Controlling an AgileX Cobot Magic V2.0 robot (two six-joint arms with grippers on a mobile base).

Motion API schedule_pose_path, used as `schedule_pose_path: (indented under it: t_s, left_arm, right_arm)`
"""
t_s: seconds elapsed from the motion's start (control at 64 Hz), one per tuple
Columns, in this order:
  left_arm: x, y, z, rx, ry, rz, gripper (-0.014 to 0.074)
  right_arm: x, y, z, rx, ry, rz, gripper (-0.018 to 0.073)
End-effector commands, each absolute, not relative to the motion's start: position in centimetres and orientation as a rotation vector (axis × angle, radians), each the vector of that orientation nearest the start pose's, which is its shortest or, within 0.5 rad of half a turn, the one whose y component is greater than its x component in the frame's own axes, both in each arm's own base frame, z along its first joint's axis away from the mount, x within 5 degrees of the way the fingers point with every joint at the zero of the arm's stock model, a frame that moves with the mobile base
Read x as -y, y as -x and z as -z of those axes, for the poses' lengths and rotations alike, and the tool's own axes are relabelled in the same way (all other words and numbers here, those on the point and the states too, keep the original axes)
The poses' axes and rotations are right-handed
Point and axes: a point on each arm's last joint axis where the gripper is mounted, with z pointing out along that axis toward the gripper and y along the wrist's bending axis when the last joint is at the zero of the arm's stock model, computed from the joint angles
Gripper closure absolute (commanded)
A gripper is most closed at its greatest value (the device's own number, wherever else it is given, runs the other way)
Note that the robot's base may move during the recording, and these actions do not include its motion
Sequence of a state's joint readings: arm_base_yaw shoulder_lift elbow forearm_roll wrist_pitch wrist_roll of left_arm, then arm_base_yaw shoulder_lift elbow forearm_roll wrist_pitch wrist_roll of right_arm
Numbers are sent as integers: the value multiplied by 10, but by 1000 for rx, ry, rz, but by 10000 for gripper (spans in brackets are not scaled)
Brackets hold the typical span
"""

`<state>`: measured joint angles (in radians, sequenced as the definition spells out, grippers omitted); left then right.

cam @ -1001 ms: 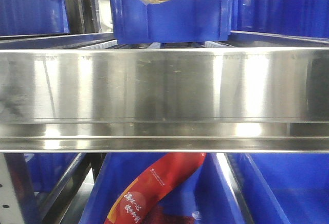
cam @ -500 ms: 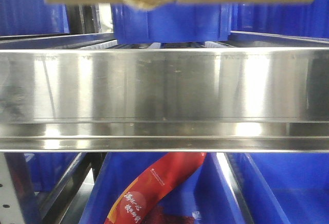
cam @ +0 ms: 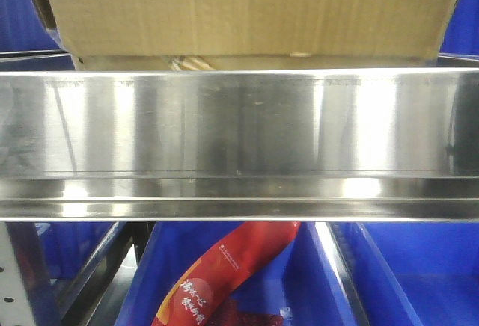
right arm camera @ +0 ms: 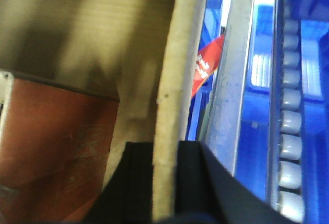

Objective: Stack two boxes on right shelf middle
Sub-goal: 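Raise the boxes above the middle shelf roller track, then lower the boxes onto the roller track and open both grippers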

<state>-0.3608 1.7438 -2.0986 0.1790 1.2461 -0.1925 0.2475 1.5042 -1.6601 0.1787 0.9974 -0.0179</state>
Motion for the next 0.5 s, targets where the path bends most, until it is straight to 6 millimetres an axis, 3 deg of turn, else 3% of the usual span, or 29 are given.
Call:
schedule_pose_path:
  t_s: [0.0, 0.141, 0.156, 0.203, 0.313, 0.485]
  left_arm:
    - [111, -346, -466, -2302, -180, 39, 358]
    - [111, -346, -466, -2302, -180, 39, -22]
    - [111, -345, -467, -2300, -180, 42, -32]
    - [111, -344, -468, -2296, -179, 44, 20]
    - [109, -336, -477, -2274, -177, 60, 97]
    - [100, -304, -507, -2195, -166, 125, 225]
  right_arm:
    - [-90, -310, -433, -2290, 269, -334, 401]
    - [-90, -307, -436, -2282, 268, -335, 74]
    - [-89, -306, -437, -2276, 268, -335, 46]
    - [-89, -303, -441, -2268, 269, -336, -19]
    - [-86, -293, -453, -2224, 267, -339, -10]
    - [-79, -261, -476, -2165, 272, -345, 8]
